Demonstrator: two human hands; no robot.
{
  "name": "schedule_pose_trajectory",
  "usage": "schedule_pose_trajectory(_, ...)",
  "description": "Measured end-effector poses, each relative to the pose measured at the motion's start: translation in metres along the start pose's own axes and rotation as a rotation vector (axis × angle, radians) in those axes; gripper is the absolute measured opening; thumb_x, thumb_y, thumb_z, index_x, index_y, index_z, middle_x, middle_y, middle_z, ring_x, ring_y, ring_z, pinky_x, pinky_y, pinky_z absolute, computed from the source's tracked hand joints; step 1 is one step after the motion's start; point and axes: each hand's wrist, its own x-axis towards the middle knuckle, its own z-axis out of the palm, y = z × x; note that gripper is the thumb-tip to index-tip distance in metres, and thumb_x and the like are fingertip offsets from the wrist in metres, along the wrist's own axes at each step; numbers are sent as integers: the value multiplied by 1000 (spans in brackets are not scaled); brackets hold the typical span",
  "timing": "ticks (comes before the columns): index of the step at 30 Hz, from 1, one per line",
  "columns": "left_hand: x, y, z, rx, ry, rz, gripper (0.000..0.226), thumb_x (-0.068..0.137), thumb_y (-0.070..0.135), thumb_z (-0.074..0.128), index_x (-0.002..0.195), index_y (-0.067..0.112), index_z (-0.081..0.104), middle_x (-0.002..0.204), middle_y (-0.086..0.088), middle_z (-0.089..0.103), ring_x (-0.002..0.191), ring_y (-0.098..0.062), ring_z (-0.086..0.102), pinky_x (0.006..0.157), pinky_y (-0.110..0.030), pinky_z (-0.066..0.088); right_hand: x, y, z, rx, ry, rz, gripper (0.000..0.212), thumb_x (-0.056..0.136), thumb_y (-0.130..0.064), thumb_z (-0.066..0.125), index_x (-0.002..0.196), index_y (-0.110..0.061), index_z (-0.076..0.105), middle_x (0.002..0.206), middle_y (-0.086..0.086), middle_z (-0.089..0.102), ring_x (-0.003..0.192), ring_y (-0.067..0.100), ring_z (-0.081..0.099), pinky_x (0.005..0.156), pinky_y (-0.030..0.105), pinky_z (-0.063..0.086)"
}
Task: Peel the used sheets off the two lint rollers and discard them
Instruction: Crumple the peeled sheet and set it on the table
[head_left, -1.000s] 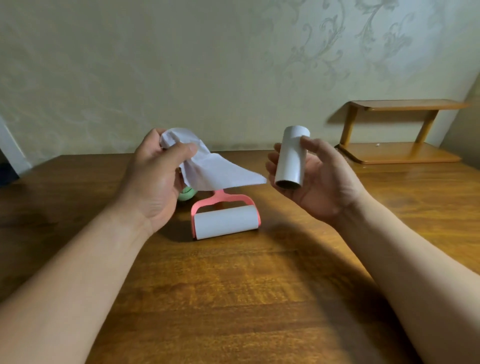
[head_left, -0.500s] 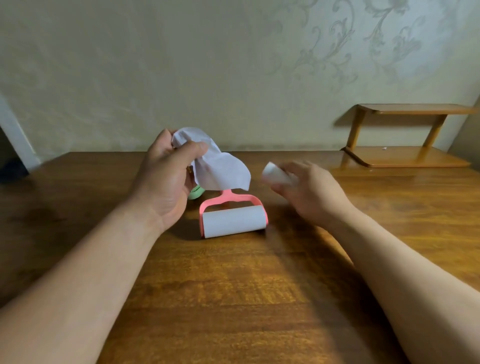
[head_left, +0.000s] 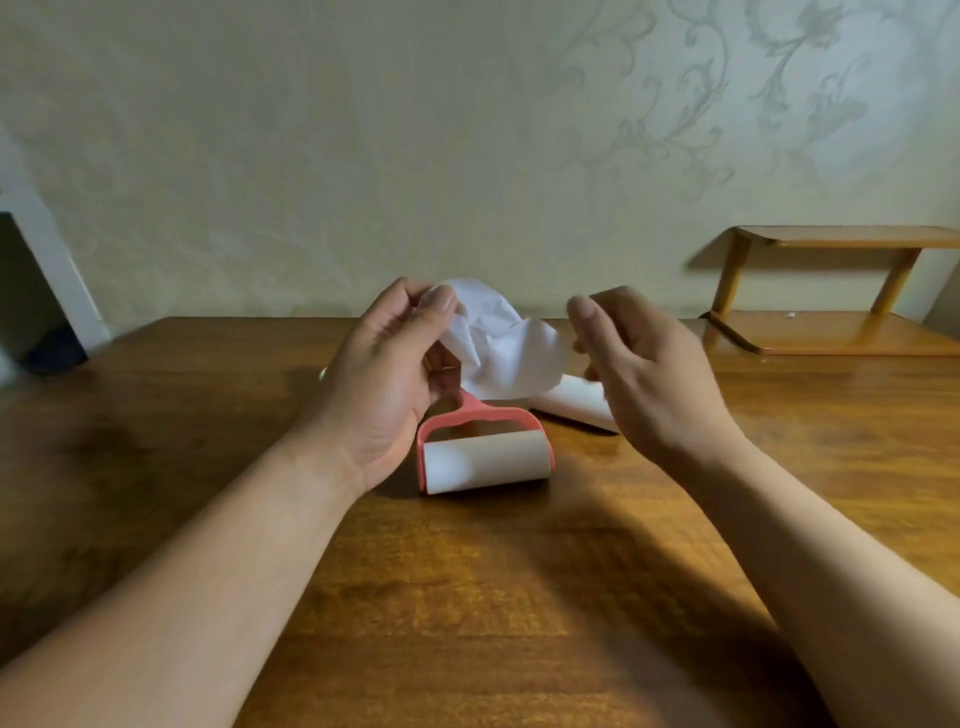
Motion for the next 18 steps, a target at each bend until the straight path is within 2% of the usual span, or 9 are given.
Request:
schedule_pose_trajectory(1,0,0,1,9,-2,10,19,108,25,62,90,25,69,85,1,68,85,-17,66,74,-36,50,-5,-9,3,170,-76,25,34,107,-61,56,106,-30,72,89,-8,78,74,10,74,61,24,54)
schedule_pose_trajectory(3,-2,-1,4,19,-8,26,15,103,29,64,91,24,71,87,-3,69,87,-24,64,74,-40,45,-15,-22,11,348,-214,50,29,109,-48,63,110,-21,73,84,-1,77,67,16,75,55,28,56)
schedule_pose_trajectory(5,-4,-2,7,60,-11,34,17,101,33,65,90,26,75,90,-5,71,87,-25,64,76,-41,46,-20,-27,18,413,-275,65,27,111,-36,64,114,-11,74,89,5,79,76,19,78,65,33,62)
schedule_pose_trajectory(7,-5,-6,9,226,-26,61,19,101,38,65,91,27,77,98,-12,74,93,-28,63,85,-47,50,-20,-27,20,508,-326,105,30,111,-34,63,123,-9,76,102,11,82,87,20,79,78,36,65)
schedule_pose_trajectory(10,-7,-14,10,514,-22,118,21,100,46,63,92,31,76,101,-7,75,96,-23,68,97,-59,59,-22,-25,21,577,-333,120,25,111,-25,64,121,-7,78,97,9,83,85,19,79,77,31,64)
schedule_pose_trajectory(12,-9,-15,10,632,23,176,15,100,50,66,101,36,68,98,7,73,94,-15,71,86,-54,63,-22,-24,23,611,-276,152,18,111,-18,64,110,-5,77,86,9,81,75,18,76,69,28,61)
schedule_pose_trajectory(14,-8,-13,7,670,106,215,33,94,52,75,116,40,54,107,9,68,97,-10,72,80,-43,64,-20,-26,22,648,-249,180,16,110,-14,64,103,-6,76,77,8,77,69,17,72,66,30,59)
schedule_pose_trajectory(16,-5,-10,4,643,165,202,58,87,61,78,131,46,44,125,6,63,109,-7,70,84,-37,66,-19,-29,19,692,-245,174,15,110,-14,64,104,-8,75,77,8,76,71,21,72,68,34,61)
schedule_pose_trajectory(18,-8,-6,6,626,91,154,59,89,70,67,140,47,49,139,6,62,123,-7,65,96,-36,60,-22,-32,19,687,-247,108,14,110,-12,64,111,-6,77,88,16,79,82,29,74,78,44,66)
